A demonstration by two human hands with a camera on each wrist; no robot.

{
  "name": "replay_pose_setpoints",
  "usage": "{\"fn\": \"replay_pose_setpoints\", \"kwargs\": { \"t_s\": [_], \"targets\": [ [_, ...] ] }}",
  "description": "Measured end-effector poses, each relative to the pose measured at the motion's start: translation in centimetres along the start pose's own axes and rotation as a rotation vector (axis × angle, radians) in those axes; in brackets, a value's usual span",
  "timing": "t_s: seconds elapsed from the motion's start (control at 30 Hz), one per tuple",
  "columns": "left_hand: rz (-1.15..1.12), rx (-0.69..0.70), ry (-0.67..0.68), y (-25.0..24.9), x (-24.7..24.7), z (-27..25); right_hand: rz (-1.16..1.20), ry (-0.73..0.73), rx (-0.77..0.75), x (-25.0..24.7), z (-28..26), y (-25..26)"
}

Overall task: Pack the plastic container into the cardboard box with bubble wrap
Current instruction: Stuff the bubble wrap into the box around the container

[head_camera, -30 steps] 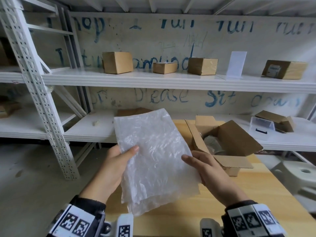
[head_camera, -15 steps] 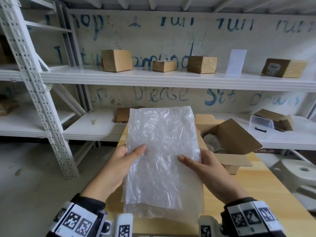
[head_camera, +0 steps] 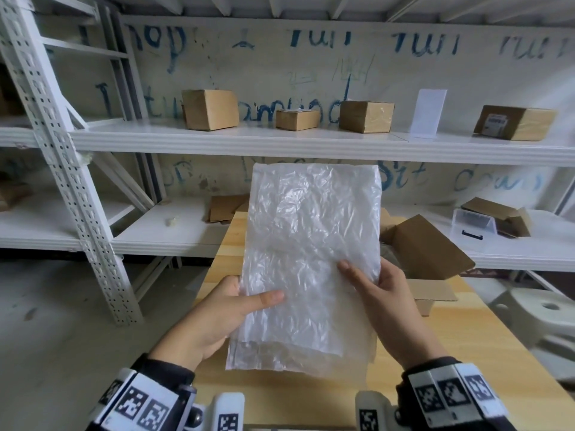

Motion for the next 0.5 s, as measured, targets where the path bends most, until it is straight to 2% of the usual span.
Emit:
{"fn": "replay_pose_setpoints", "kwargs": {
  "t_s": [0.17,0.33,0.5],
  "targets": [
    [-0.102,0.108,-0.031,-1.0,0.3,0.1,-0.008,0.059,0.006,0.6,-0.4,0.5],
    [-0.154,0.209,-0.050,-2.3,0.9,-0.4,-0.051,0.177,0.091,1.1,-0.5,-0.6],
    [-0.147,0.239,-0.062,-2.4,1.2,-0.4,-0.084,0.135,0.092,0.6,-0.4,-0.9]
  ]
}}
Point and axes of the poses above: each hand's wrist, its own z-axis towards the middle knuckle, its own x-axis out of the palm, y = z × x, the point moved 7 cm from there along z, towards the middle knuckle, and after that the axes turned 2 degrees about z, right-handed, at the moved point
